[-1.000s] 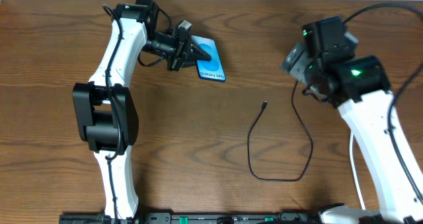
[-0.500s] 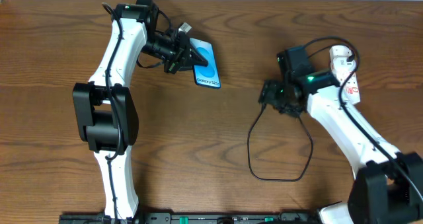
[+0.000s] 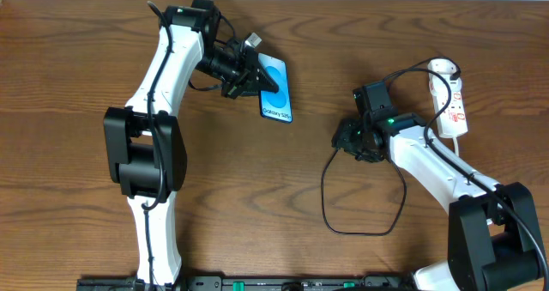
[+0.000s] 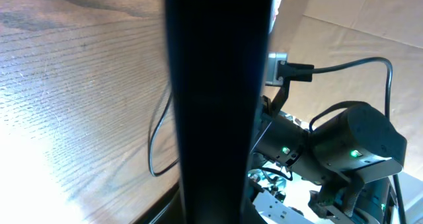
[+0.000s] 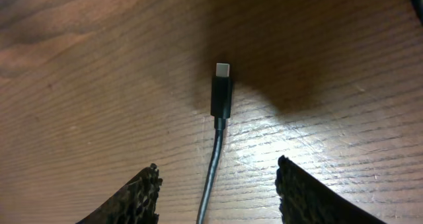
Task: Plug charger to phone and switch on socket
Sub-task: 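Release the right gripper and move it toward the black cable, then lower the right gripper and grasp the USB-C cable plug, then lift the plug with the right gripper toward the phone's bottom port, then align the plug under the port of the phone held by left gripper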
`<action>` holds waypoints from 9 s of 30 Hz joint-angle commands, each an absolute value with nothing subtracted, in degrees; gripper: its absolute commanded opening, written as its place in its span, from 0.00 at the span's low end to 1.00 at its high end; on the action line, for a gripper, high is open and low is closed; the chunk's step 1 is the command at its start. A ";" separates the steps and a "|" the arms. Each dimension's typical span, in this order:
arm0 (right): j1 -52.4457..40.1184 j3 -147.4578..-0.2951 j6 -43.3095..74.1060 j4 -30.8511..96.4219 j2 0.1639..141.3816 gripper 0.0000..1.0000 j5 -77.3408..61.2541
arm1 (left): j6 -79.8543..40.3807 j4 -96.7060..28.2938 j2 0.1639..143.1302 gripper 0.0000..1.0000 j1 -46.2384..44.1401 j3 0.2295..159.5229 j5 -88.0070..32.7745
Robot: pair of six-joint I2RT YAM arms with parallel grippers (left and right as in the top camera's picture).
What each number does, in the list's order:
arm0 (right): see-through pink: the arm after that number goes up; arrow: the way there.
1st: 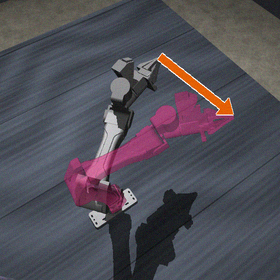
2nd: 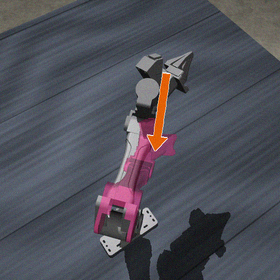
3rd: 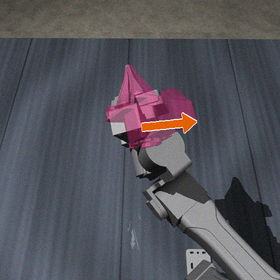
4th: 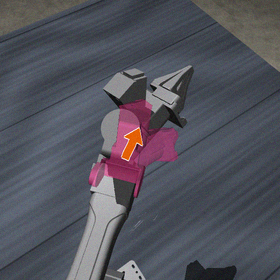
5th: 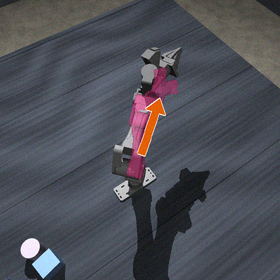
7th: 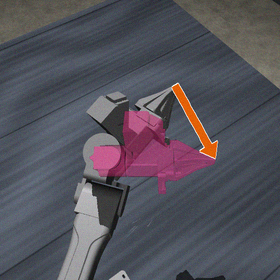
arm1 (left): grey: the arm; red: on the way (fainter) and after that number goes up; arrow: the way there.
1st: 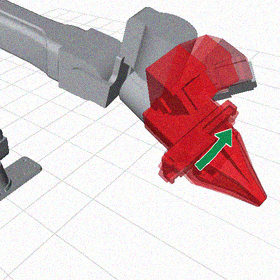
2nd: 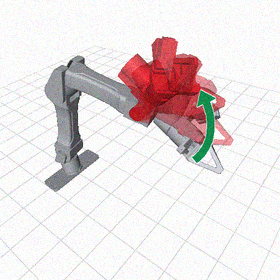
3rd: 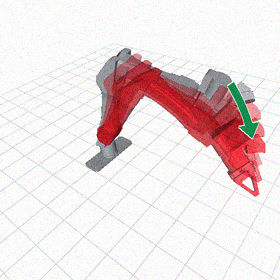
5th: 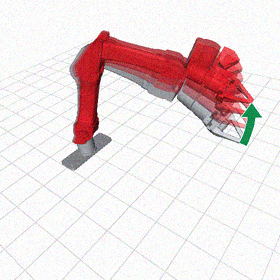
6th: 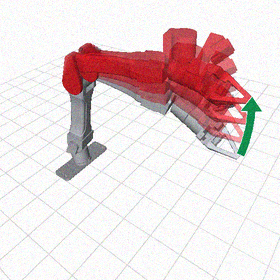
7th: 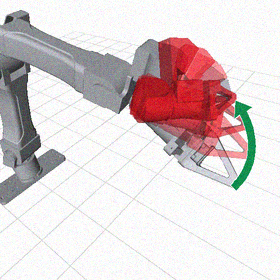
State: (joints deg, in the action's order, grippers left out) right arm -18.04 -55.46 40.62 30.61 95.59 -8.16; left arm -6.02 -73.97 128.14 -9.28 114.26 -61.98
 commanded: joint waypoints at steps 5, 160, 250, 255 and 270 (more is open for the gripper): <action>-18.52 -55.05 43.27 29.54 96.49 0.53 -7.38 | -4.93 -74.04 125.80 0.07 -9.10 115.37 -62.06; -11.29 -57.65 40.82 -10.52 83.90 0.01 -70.98 | -17.67 -39.48 114.76 0.07 -12.23 115.42 -80.05; -12.58 -57.65 49.30 -15.00 83.90 0.01 -68.47 | -21.74 -34.54 114.76 0.07 -10.66 115.42 -83.77; -11.22 -57.65 49.30 -15.03 83.90 0.01 -69.56 | -21.74 -34.54 114.76 0.07 -10.17 115.42 -83.74; -12.21 -57.65 50.46 -16.10 83.90 0.01 -69.56 | -23.88 -34.52 114.76 0.07 -10.09 115.42 -83.35</action>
State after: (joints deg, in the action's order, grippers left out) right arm -11.75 -56.88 49.21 -15.59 84.90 -69.06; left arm -23.44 -35.18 115.00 -10.39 114.26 -81.28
